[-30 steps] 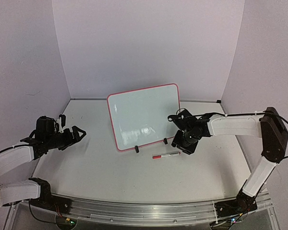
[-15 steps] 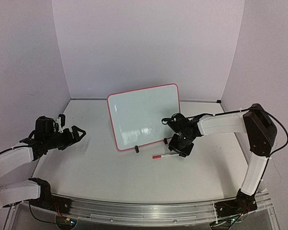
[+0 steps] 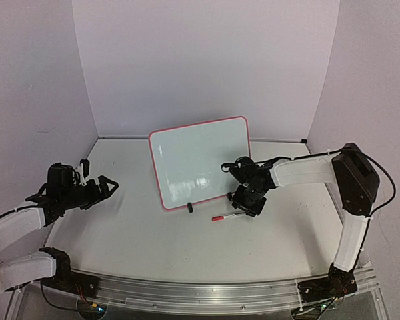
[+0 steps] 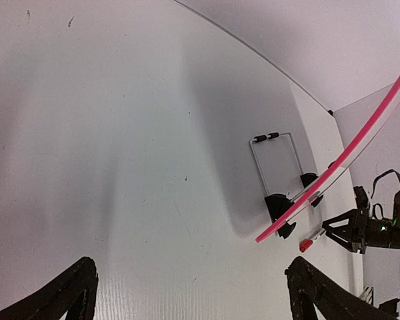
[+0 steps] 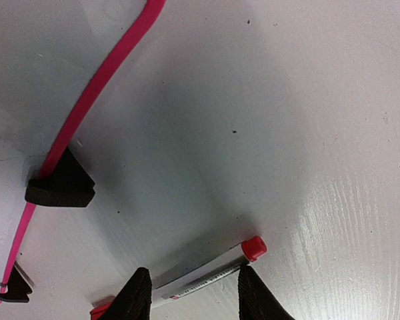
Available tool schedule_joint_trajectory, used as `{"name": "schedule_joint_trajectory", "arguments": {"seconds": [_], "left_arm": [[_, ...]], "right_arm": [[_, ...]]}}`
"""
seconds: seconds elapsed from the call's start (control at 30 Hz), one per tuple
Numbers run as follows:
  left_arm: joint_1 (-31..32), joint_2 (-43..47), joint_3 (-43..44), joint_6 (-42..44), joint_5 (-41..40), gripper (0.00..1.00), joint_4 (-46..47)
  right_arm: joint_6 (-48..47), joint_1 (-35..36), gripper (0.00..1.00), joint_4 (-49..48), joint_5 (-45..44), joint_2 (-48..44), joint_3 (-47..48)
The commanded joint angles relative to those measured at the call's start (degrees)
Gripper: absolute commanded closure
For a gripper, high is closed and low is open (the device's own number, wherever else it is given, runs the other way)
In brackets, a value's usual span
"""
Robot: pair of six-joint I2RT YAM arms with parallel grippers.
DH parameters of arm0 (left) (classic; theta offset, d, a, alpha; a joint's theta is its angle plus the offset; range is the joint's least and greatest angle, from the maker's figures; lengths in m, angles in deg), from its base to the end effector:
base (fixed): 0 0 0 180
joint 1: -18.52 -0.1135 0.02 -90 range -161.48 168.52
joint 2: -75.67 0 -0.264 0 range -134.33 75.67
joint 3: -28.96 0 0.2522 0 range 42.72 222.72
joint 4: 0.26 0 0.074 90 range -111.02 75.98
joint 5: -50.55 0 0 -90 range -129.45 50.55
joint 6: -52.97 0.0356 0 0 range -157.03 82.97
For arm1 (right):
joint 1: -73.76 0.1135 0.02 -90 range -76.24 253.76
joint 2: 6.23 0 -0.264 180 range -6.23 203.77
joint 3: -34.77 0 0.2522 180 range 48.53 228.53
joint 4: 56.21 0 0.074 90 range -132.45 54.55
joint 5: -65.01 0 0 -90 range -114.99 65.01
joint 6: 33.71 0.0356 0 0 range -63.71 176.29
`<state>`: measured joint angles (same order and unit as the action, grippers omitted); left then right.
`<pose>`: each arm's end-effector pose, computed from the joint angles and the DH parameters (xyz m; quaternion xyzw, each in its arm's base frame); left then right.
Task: Write a sentence on the whiteboard
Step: Pick up the whiteboard marker from the center of the board.
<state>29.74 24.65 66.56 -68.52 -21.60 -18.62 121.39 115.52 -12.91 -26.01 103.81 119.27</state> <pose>0.1852 -0.0479 0.2034 -0.0776 0.8629 -0.3012 0.3982 0.2821 0.2510 0.1506 0.2004 0.9623 0.1422 0.1164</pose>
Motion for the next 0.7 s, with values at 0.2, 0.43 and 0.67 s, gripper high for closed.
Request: {"name": "schedule_joint_trajectory", "arguments": {"seconds": [0.2, 0.43, 0.67], "left_arm": [[0.2, 2.5, 0.0, 0.3, -0.8, 0.01, -1.8], [0.2, 3.0, 0.0, 0.4, -0.9, 0.01, -2.4], [0.2, 5.4, 1.0, 2.2, 2.1, 0.03, -2.6]], "right_arm": [[-0.9, -0.3, 0.61, 1.4, -3.2, 1.7, 1.1], [-2.6, -0.2, 0.67, 2.4, -5.0, 2.6, 1.8], [-3.9, -0.3, 0.74, 2.6, -5.2, 3.7, 3.2]]}}
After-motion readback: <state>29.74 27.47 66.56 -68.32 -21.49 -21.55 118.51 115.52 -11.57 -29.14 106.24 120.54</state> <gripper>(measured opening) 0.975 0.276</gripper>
